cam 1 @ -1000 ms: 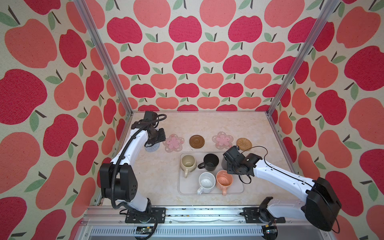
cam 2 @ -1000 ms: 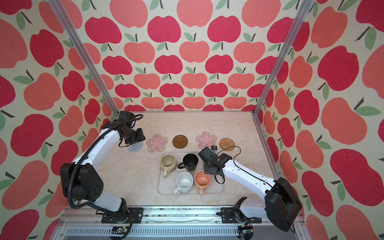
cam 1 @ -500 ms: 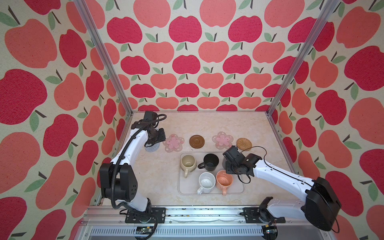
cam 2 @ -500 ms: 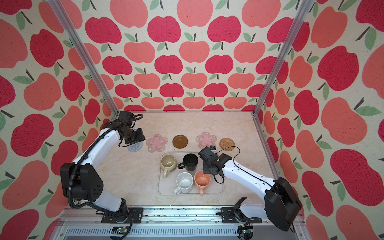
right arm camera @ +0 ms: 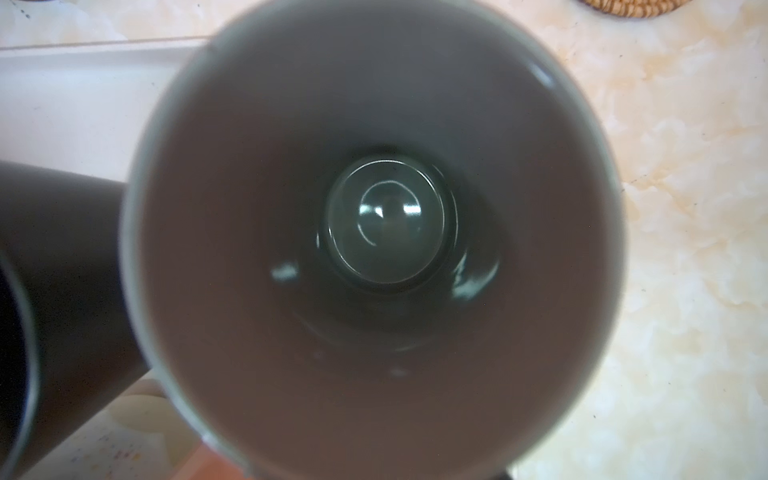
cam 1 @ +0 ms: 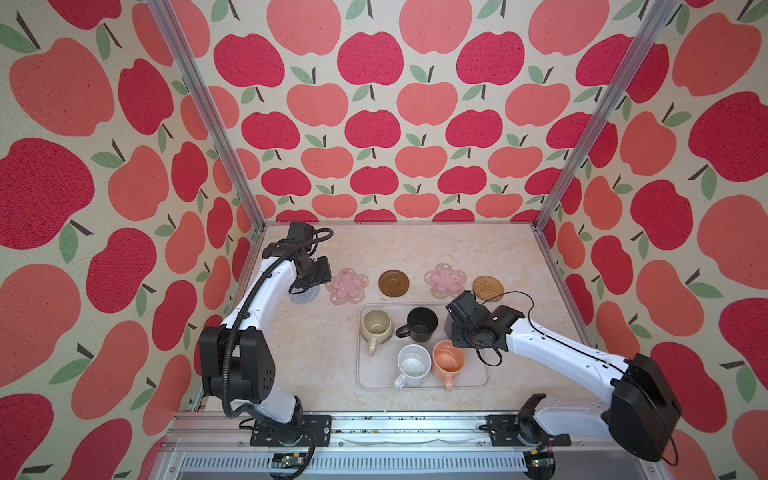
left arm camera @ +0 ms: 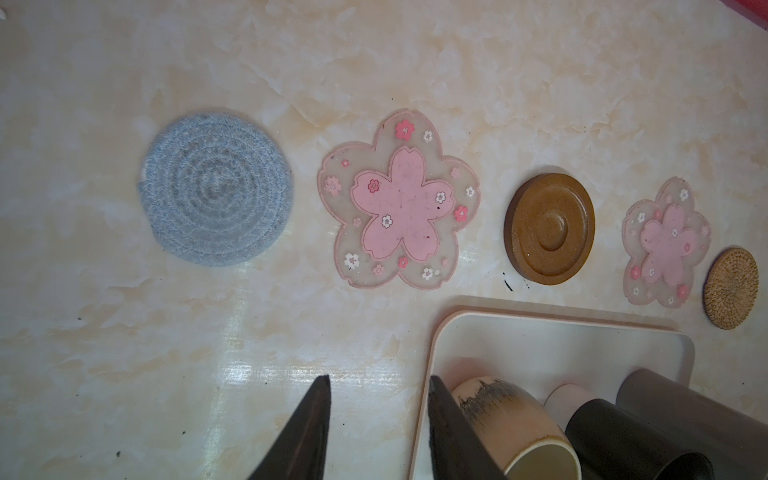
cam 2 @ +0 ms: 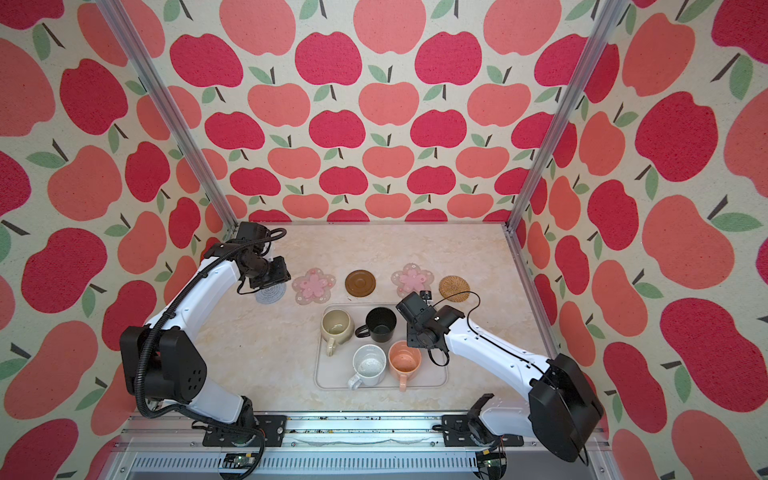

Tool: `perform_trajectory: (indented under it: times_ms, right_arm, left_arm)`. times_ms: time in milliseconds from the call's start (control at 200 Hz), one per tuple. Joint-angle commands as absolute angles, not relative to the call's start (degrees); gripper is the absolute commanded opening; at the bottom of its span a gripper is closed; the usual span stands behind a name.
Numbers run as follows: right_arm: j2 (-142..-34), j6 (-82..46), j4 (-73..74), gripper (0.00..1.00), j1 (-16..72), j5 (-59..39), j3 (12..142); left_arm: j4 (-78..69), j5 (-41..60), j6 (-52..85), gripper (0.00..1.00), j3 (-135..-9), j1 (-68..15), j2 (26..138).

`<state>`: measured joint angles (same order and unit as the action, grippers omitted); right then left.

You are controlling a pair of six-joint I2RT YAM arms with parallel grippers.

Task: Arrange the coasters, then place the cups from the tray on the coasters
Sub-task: 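Lower the right gripper onto the grey mug and close on its rim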

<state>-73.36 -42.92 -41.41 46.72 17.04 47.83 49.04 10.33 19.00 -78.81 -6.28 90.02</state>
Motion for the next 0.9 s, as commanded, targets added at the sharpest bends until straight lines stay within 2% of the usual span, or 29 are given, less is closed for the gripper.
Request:
perform_trajectory:
  times_ms: [0,530,630,770,890]
  right_arm:
    - [-73.74,-41.52,-43.63,0.33,46.31,17.27,50.05]
    - [-75.52,-40.41,-43.77,0.22,45.44,16.50,50.92]
    - [-75.51,-40.13,-43.73,0.16,45.44,16.91,51.30]
    - [-74.88,-39.99,-43.99,0.00,45.40,17.61,51.26]
    - [-73.82,-40.04,-44.86,0.00,45.44,18.69,51.50]
  left_arm:
    - [49.57,9.29,19.89,0.41,-78.84,-6.60,89.27]
    - [49.48,9.41,20.04,0.41,-79.34,-6.57,89.65]
    - [49.45,9.40,20.04,0.41,-79.23,-6.59,89.60]
    - [49.15,9.52,20.13,0.41,-78.75,-6.59,89.67]
    - [48.74,9.75,20.26,0.41,-78.14,-6.59,89.65]
